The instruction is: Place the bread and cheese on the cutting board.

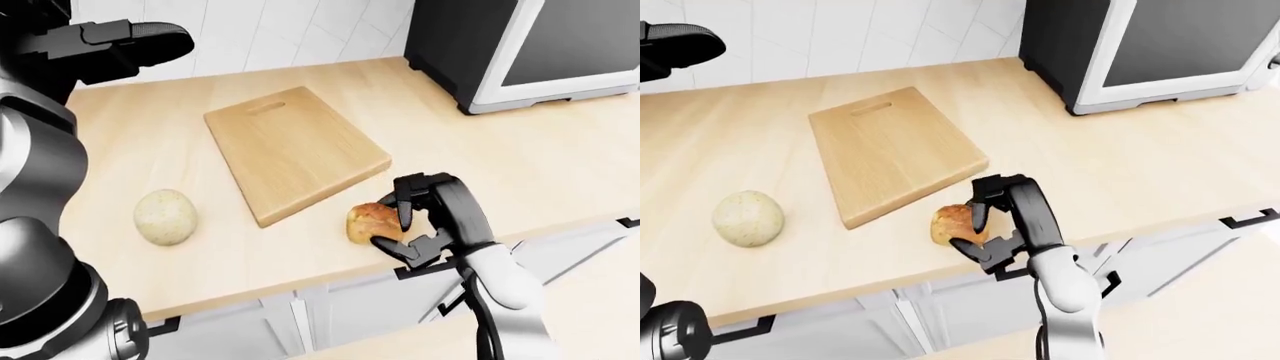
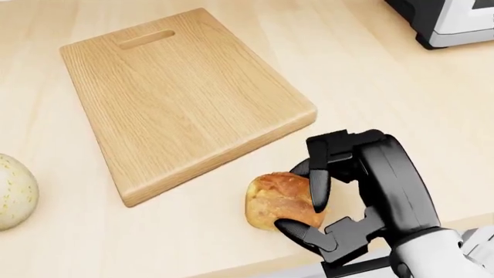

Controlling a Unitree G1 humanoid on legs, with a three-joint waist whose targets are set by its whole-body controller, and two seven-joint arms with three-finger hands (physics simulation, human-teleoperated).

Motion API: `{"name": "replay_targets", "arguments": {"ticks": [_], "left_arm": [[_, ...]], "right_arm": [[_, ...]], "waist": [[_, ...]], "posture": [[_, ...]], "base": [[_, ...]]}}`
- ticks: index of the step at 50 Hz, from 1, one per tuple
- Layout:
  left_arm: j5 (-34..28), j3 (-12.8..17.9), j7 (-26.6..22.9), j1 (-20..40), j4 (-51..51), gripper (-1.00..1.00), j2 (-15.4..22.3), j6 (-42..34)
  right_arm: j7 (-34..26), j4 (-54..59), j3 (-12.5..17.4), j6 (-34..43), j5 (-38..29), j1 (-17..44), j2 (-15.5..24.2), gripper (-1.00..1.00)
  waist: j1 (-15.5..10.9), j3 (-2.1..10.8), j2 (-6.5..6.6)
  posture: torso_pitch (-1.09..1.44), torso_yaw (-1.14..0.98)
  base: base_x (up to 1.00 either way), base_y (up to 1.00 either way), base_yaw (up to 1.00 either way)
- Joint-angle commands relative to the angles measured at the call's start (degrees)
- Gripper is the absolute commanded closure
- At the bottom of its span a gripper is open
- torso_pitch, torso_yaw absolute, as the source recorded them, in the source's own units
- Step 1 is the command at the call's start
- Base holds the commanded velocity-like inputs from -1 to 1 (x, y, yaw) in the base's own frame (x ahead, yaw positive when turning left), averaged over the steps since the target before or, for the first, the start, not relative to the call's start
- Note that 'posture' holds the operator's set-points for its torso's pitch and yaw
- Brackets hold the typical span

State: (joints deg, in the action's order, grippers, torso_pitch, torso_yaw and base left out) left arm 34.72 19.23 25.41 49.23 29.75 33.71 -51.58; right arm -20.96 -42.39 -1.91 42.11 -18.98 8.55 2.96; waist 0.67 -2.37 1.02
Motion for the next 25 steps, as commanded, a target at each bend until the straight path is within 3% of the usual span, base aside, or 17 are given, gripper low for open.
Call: {"name": "replay_targets", "arguments": {"ticks": [1, 13, 22, 25], "left_arm": [[-0.2, 0.3, 0.0, 1.4, 1.0, -1.00, 0.7, 1.5], [-0.5, 0.3, -0.2, 1.6, 0.9, -1.00, 0.7, 1.1], [-1.4, 0.0, -0.5, 1.6, 0.9, -1.00, 0.9, 1.2], [-2.3, -0.3, -1.0, 1.4, 0.5, -1.00, 0.4, 1.6]], "right_arm": [[0.4, -2.0, -0.2, -0.7, -0.3, 1.7, 0.0, 1.00], [-2.1, -9.1, -0.2, 9.0, -2.6, 5.7, 1.5, 1.00], [-7.9, -15.8, -2.7, 31.2, -9.1, 21.8, 6.8, 1.00], [-10.3, -15.7, -1.0, 37.2, -9.8, 26.4, 9.8, 1.00]], "waist": [[0.0, 1.20, 0.24], [0.1, 1.01, 0.28], [0.1, 0.68, 0.32], [0.1, 0.56, 0.27]], "posture": [[0.00, 0.00], [0.00, 0.00], [0.00, 0.00], [0.00, 0.00]], "base": [[0.00, 0.00, 0.00], [0.00, 0.00, 0.00], [0.00, 0.00, 0.00], [0.00, 0.00, 0.00]]}}
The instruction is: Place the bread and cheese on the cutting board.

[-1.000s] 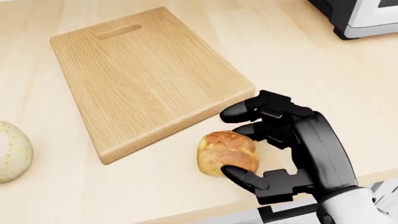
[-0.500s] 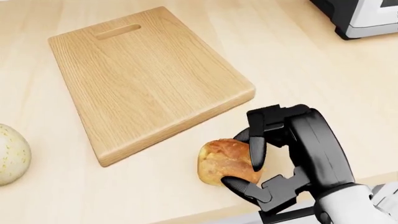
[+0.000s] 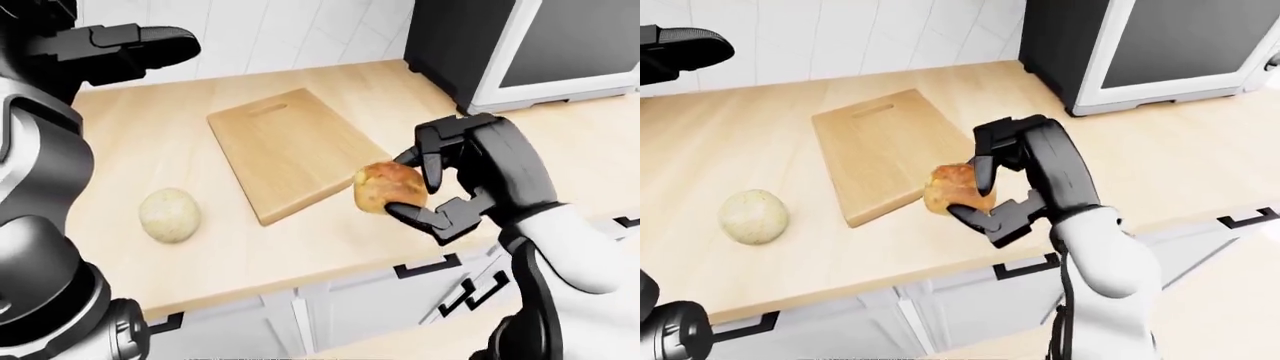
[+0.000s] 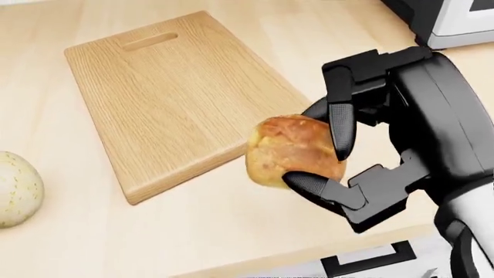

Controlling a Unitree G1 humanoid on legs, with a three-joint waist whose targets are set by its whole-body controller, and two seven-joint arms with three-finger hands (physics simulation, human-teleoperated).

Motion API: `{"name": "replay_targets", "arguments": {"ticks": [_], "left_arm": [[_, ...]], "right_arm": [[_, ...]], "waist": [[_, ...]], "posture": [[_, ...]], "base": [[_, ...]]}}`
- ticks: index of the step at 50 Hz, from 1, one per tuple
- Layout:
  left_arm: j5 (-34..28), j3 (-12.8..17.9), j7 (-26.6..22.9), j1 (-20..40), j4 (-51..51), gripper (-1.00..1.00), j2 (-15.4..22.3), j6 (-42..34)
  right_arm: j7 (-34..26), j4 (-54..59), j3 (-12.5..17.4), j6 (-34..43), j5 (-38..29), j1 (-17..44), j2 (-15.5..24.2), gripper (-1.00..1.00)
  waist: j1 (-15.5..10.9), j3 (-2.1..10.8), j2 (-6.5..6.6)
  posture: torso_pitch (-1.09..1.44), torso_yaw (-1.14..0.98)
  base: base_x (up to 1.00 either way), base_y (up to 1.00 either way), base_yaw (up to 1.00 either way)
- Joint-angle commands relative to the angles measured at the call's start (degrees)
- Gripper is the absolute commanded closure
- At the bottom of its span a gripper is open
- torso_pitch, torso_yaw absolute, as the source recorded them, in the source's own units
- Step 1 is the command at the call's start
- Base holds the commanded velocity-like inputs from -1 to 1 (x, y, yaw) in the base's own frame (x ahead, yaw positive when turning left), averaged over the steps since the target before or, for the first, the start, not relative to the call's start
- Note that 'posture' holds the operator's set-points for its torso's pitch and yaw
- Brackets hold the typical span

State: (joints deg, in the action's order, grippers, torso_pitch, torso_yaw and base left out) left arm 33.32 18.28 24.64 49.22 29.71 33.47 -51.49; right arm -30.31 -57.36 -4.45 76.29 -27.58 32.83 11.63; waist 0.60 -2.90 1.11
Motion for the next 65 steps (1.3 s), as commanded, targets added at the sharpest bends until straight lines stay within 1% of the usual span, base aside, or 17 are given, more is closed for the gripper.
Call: {"name": "replay_targets", "arguments": {"ticks": [1, 3, 9, 13, 23, 30, 32, 34, 44, 47, 52, 55, 56, 57, 59, 61, 65], "left_arm": [[-1.1, 0.6, -0.4, 1.4, 0.7, -1.00, 0.6, 1.4], [-1.3, 0.7, -0.5, 1.5, 0.8, -1.00, 0.3, 1.2], [-2.5, 0.2, -1.2, 1.1, 0.3, -1.00, -0.5, 1.8], [-3.4, 0.2, -1.8, 0.9, 0.0, -1.00, -1.0, 2.0], [-3.9, 0.9, -2.3, 1.1, -0.3, -1.00, -0.7, 1.9], [-4.0, 0.8, -2.2, 1.3, -0.3, -1.00, -0.2, 1.9], [-6.2, -0.4, -2.4, 0.7, -0.8, -1.00, 0.7, 2.5], [-6.0, 0.3, -2.8, 0.9, -0.9, -1.00, 0.0, 2.3], [-6.2, 1.0, -3.2, 1.2, -0.9, -1.00, -0.1, 1.9], [-6.1, 1.2, -3.2, 1.2, -1.1, -1.00, -0.1, 2.1], [-6.0, 1.4, -3.1, 1.2, -1.3, -1.00, 0.1, 2.3], [-5.8, 1.3, -3.0, 1.2, -1.3, -1.00, 0.1, 2.4], [-3.2, 3.1, -2.3, 2.0, -1.4, -1.00, -1.5, 1.2], [-2.5, 3.4, -1.8, 2.3, -1.3, -1.00, -0.9, 0.8], [-2.7, 2.6, -1.5, 1.7, -1.2, -1.00, 0.1, 1.6], [-2.2, 2.4, -1.2, 1.7, -1.4, -1.00, 0.4, 1.8], [-2.4, 1.4, -1.0, 1.3, -1.5, -1.00, 0.7, 2.5]], "right_arm": [[-1.4, -0.6, 1.7, 4.6, -1.2, 3.7, 2.2, 1.00], [-2.2, 0.5, 1.4, 7.4, -0.8, 7.6, 3.9, 1.00], [-2.9, 7.0, 2.5, 9.0, 1.9, 16.5, 5.0, 1.00], [-2.3, 15.4, 3.4, 6.6, 3.8, 21.4, 4.5, 1.00], [-2.7, 35.9, 3.1, 0.4, 5.2, 37.1, 4.2, 1.00], [0.4, 56.3, 5.1, -11.9, 7.2, 45.3, 0.3, 1.00], [1.7, 64.0, 5.3, -16.5, 7.9, 48.0, -0.3, 1.00], [4.0, 73.6, 5.9, -22.9, 8.9, 50.1, -1.3, 1.00], [13.2, 111.3, 7.5, -43.7, 13.3, 64.4, -3.3, 1.00], [17.1, 119.6, 8.0, -49.8, 14.2, 65.8, -4.2, 1.00], [21.3, 125.8, 8.5, -54.4, 14.7, 66.4, -4.8, 1.00], [23.5, 127.5, 9.7, -58.1, 16.2, 65.9, -5.4, 1.00], [24.6, 127.8, 10.7, -60.1, 17.5, 65.3, -5.9, 1.00], [25.4, 128.5, 12.1, -60.8, 19.4, 64.8, -6.3, 1.00], [28.8, 129.6, 10.1, -60.2, 17.6, 64.1, -6.6, 1.00], [28.3, 130.2, 9.9, -61.8, 17.5, 63.0, -7.1, 1.00], [32.3, 131.8, 8.9, -63.6, 14.6, 61.6, -8.0, 1.00]], "waist": [[0.1, 1.07, 0.14], [0.0, 1.00, 0.10], [0.0, 0.75, 0.29], [0.1, 0.69, 0.49], [0.3, 0.56, 0.92], [0.5, 0.68, 1.28], [0.6, 0.79, 1.45], [0.7, 0.82, 1.67], [1.3, 0.99, 2.52], [1.4, 0.91, 2.72], [1.5, 0.96, 2.83], [1.5, 0.90, 2.87], [1.5, 0.87, 2.88], [1.5, 0.85, 2.83], [1.5, 0.86, 2.93], [1.6, 0.83, 2.92], [1.4, 0.96, 2.92]], "posture": [[0.00, 0.00], [0.00, 0.00], [0.00, 0.00], [0.00, 0.00], [0.00, 0.00], [0.00, 0.00], [0.00, 0.00], [0.00, 0.00], [0.00, 0.00], [0.00, 0.00], [0.00, 0.00], [0.00, 0.00], [0.00, 0.00], [0.00, 0.00], [0.00, 0.00], [0.00, 0.00], [0.00, 0.00]], "base": [[0.00, 0.00, 0.00], [0.00, 0.00, 0.00], [0.00, 0.00, 0.00], [0.00, 0.00, 0.00], [0.00, 0.00, 0.00], [0.00, 0.00, 0.00], [0.00, 0.00, 0.00], [0.00, 0.00, 0.00], [0.00, 0.00, 0.00], [0.00, 0.00, 0.00], [0.00, 0.00, 0.00], [0.00, 0.00, 0.00], [0.00, 0.00, 0.00], [0.00, 0.00, 0.00], [0.00, 0.00, 0.00], [0.00, 0.00, 0.00], [0.00, 0.00, 0.00]]}}
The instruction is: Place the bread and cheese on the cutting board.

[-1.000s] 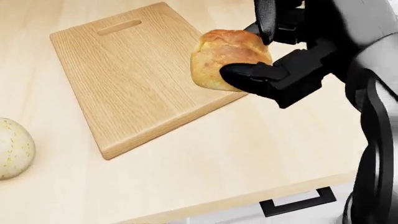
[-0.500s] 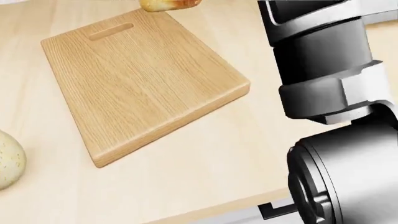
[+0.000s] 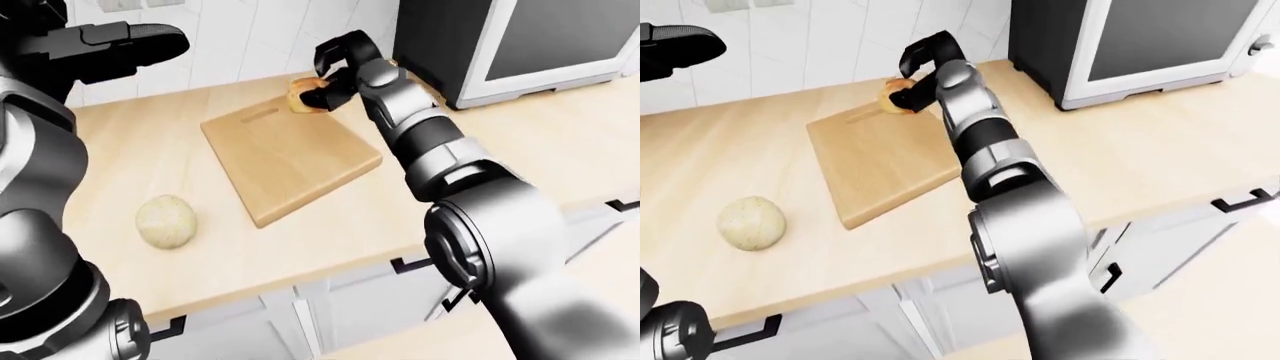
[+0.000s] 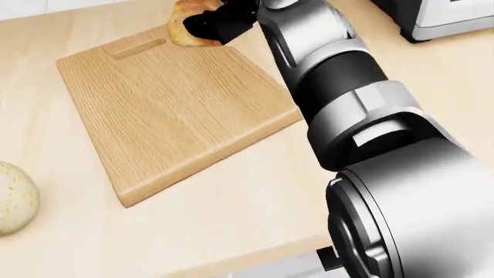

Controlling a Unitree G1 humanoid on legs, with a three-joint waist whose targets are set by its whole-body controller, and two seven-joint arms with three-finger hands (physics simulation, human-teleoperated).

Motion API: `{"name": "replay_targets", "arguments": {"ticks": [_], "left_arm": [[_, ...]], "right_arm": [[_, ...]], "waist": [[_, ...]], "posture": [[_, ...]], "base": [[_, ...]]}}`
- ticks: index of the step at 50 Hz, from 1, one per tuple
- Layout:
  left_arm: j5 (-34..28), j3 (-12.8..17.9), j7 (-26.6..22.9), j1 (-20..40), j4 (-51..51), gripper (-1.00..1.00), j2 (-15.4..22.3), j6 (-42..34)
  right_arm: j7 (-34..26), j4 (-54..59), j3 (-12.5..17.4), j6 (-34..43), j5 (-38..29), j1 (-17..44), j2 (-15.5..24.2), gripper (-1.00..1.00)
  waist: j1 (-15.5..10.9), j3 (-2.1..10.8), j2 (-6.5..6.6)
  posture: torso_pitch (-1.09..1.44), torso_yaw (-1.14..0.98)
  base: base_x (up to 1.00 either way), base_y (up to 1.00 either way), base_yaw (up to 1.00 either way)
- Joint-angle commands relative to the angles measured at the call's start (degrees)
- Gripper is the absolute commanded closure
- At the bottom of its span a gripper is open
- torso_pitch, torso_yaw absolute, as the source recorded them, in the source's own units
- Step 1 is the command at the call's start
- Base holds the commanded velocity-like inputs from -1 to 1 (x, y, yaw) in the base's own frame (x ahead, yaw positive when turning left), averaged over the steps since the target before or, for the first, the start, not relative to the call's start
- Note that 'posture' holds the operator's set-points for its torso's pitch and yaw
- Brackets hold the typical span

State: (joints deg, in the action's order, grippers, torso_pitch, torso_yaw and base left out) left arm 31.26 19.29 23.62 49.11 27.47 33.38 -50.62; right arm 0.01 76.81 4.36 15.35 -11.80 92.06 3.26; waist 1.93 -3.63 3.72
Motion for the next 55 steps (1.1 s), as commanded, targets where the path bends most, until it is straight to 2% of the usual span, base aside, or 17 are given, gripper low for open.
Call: {"name": "replay_targets", "arguments": {"ticks": [1, 5, 10, 20, 23, 24, 25, 44, 52, 55], "left_arm": [[-0.4, 0.3, 0.1, 1.5, 0.8, -1.00, 0.8, 1.6], [-0.5, 0.3, 0.0, 1.5, 0.8, -1.00, 0.8, 1.7], [-0.7, 0.1, 0.0, 1.5, 0.8, -1.00, 0.7, 1.7], [-2.1, -0.4, -0.8, 1.0, 0.8, -1.00, 0.0, 2.2], [-2.5, -0.4, -1.1, 1.0, 0.5, -1.00, -0.2, 2.5], [-2.6, -0.4, -1.2, 1.0, 0.5, -1.00, -0.2, 2.6], [-2.6, -0.2, -1.3, 1.0, 0.4, -1.00, -0.2, 2.6], [-2.7, -0.2, -1.2, 1.3, 1.0, -1.00, -0.1, 1.8], [-3.1, -0.4, -1.3, 1.4, 1.1, -1.00, -0.4, 1.6], [-3.4, -0.5, -1.5, 1.2, 0.8, -1.00, -0.5, 2.0]], "right_arm": [[1.9, -2.2, 0.1, -3.0, -1.6, 2.1, 0.1, 1.00], [4.1, -1.5, 0.4, -4.5, -3.3, 0.4, -0.9, 1.00], [6.9, -1.0, 0.8, -2.8, -5.1, 0.2, -1.9, 1.00], [7.0, -0.8, 1.7, -2.1, -6.5, 0.3, -2.5, 1.00], [6.1, -0.8, 1.1, -2.7, -7.5, 0.5, -2.5, 1.00], [5.9, -0.8, 1.1, -2.7, -7.7, 0.5, -2.7, 0.79], [5.4, -0.9, 1.0, -3.1, -7.8, 0.6, -2.8, -1.00], [4.3, -1.6, 3.2, -3.3, -5.0, 4.9, 1.2, -1.00], [0.3, -2.9, 0.9, -4.1, -6.7, 7.1, 5.2, -1.00], [-0.6, -3.9, 1.5, -4.1, -6.1, 7.5, 6.3, -1.00]], "waist": [[0.0, 1.70, 0.30], [-0.1, 1.79, 0.29], [-0.4, 1.89, 0.21], [-0.8, 2.05, -0.13], [-0.8, 2.10, -0.19], [-0.9, 2.09, -0.21], [-0.9, 2.09, -0.22], [-1.0, 2.16, -0.57], [-0.9, 1.91, -0.80], [-0.9, 1.90, -0.91]], "posture": [[0.00, 0.00], [0.00, 0.00], [0.00, 0.00], [0.00, 0.00], [0.00, 0.00], [0.00, 0.00], [0.00, 0.00], [0.00, 0.00], [0.00, 0.00], [0.00, 0.00]], "base": [[0.00, 0.00, 0.00], [0.00, 0.00, 0.00], [0.00, 0.00, 0.00], [0.00, 0.00, 0.00], [0.00, 0.00, 0.00], [0.00, 0.00, 0.00], [0.00, 0.00, 0.00], [0.00, 0.00, 0.00], [0.00, 0.00, 0.00], [0.00, 0.00, 0.00]]}}
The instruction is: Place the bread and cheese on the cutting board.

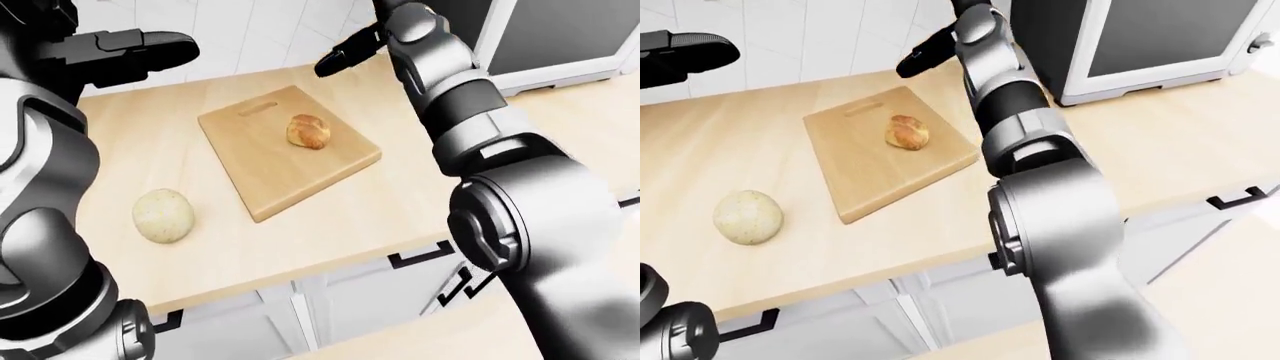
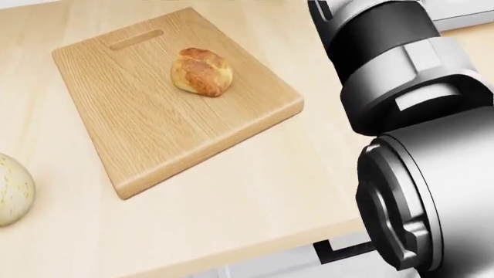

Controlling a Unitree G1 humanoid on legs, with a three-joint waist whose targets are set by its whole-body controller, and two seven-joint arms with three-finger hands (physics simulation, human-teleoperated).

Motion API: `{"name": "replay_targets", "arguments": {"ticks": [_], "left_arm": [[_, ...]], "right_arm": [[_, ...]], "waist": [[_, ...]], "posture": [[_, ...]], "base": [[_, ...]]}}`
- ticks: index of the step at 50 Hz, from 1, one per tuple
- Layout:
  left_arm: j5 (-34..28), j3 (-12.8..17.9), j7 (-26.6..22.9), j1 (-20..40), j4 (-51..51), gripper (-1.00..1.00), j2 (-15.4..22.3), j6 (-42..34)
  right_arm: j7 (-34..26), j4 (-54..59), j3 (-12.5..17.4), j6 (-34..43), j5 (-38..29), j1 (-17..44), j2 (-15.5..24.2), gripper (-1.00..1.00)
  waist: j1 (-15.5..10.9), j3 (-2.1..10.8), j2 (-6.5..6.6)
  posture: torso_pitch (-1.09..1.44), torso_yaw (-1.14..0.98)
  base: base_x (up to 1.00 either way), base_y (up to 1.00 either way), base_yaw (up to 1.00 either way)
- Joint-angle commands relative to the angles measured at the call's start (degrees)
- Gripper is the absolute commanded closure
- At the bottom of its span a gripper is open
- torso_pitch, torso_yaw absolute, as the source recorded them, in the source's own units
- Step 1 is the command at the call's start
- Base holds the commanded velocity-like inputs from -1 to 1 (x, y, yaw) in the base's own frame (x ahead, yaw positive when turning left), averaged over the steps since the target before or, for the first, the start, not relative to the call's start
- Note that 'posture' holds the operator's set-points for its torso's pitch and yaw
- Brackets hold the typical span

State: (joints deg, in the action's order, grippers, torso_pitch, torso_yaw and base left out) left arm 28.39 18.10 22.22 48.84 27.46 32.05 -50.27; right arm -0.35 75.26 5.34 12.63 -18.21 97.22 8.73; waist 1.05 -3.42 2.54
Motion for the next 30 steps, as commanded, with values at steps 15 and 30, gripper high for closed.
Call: {"name": "replay_targets", "arguments": {"ticks": [15, 30], "left_arm": [[-0.4, 1.3, -0.1, 1.3, 0.8, -1.00, 1.2, 1.6], [-1.8, 0.6, -0.6, 1.1, 0.9, -1.00, 0.8, 1.8]], "right_arm": [[-7.3, -16.7, -1.1, 2.4, 1.3, -1.3, 4.7, -1.00], [-11.1, -75.0, -0.1, 31.1, 5.5, -24.7, 8.0, -1.00]], "waist": [[0.1, 1.30, -0.01], [-0.7, 1.03, -1.24]], "posture": [[0.00, 0.00], [0.00, 0.00]], "base": [[0.00, 0.00, 0.00], [0.00, 0.00, 0.00]]}}
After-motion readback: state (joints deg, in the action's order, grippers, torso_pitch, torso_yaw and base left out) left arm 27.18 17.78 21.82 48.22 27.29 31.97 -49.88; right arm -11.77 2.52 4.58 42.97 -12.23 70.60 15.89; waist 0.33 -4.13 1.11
